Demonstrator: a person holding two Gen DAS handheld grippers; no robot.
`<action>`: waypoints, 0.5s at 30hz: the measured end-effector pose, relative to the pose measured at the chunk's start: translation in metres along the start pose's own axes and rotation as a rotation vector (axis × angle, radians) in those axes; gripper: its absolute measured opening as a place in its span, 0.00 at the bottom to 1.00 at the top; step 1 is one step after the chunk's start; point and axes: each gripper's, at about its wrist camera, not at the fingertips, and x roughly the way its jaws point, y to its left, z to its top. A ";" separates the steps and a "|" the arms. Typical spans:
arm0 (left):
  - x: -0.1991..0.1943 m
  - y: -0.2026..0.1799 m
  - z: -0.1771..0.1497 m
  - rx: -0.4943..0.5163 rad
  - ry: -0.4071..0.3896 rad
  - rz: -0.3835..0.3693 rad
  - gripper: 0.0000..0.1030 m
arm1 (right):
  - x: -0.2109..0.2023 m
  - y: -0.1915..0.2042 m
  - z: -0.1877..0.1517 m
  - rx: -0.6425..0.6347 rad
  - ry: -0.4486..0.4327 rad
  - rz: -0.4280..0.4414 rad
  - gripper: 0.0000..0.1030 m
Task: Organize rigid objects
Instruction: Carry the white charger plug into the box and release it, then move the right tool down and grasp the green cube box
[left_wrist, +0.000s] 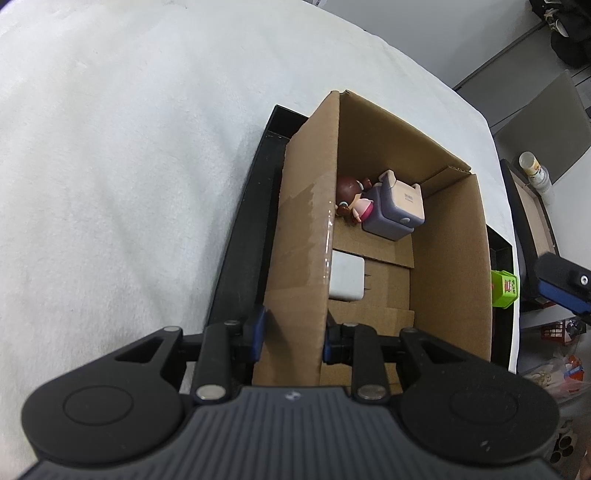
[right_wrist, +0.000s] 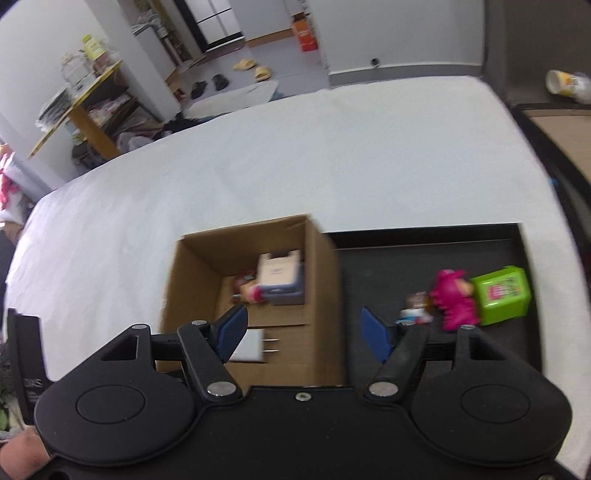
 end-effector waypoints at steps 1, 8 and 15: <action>0.000 -0.001 0.000 0.002 -0.001 0.003 0.27 | -0.002 -0.007 0.000 0.006 -0.004 -0.011 0.66; 0.000 -0.003 0.001 -0.011 -0.003 0.022 0.26 | -0.005 -0.035 -0.003 0.038 -0.011 -0.053 0.66; 0.002 -0.006 0.001 -0.017 -0.006 0.044 0.26 | -0.006 -0.052 -0.007 0.042 -0.020 -0.069 0.66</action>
